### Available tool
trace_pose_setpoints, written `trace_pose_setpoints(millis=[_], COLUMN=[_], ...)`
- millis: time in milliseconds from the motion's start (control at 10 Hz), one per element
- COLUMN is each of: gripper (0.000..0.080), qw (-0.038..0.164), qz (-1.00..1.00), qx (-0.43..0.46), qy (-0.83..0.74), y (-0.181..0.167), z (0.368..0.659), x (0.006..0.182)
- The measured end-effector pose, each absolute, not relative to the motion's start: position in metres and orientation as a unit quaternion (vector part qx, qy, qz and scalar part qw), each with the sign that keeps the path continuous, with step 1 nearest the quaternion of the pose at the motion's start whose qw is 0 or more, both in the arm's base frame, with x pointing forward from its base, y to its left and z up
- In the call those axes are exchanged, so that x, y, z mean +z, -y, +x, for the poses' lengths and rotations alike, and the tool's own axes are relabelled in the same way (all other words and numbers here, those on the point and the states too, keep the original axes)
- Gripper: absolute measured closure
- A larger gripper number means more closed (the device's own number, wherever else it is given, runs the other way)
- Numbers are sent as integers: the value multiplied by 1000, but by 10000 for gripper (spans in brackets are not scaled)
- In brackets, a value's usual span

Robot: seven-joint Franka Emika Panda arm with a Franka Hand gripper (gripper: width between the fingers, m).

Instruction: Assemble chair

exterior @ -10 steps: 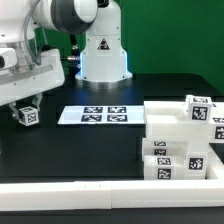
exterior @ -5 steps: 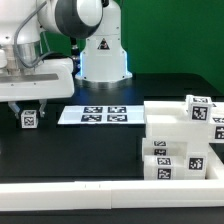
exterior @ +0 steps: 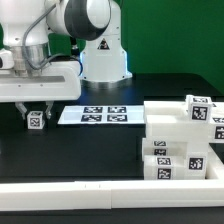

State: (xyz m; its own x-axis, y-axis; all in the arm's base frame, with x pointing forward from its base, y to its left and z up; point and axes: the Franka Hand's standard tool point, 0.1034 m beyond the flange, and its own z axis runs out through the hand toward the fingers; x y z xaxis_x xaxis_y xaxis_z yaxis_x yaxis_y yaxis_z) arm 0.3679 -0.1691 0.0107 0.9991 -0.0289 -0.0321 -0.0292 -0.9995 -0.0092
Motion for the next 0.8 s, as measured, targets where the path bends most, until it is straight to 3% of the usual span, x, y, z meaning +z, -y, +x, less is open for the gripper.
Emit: trace_pose_setpoints(millis=[100,200,300,400,700,800], gripper=[436,436,221,172,151,151], qw=[5,7,18,25,58,60], qz=[-1000,-1000,-999,-999,-987,-980], qx=[16,18,29,38,150,189], qy=[-15,-16,-20,-21,-4,7], y=[169,168,163,160,155,165], z=[368,367,370,385,426,433], x=[11,10,10,15,27,24])
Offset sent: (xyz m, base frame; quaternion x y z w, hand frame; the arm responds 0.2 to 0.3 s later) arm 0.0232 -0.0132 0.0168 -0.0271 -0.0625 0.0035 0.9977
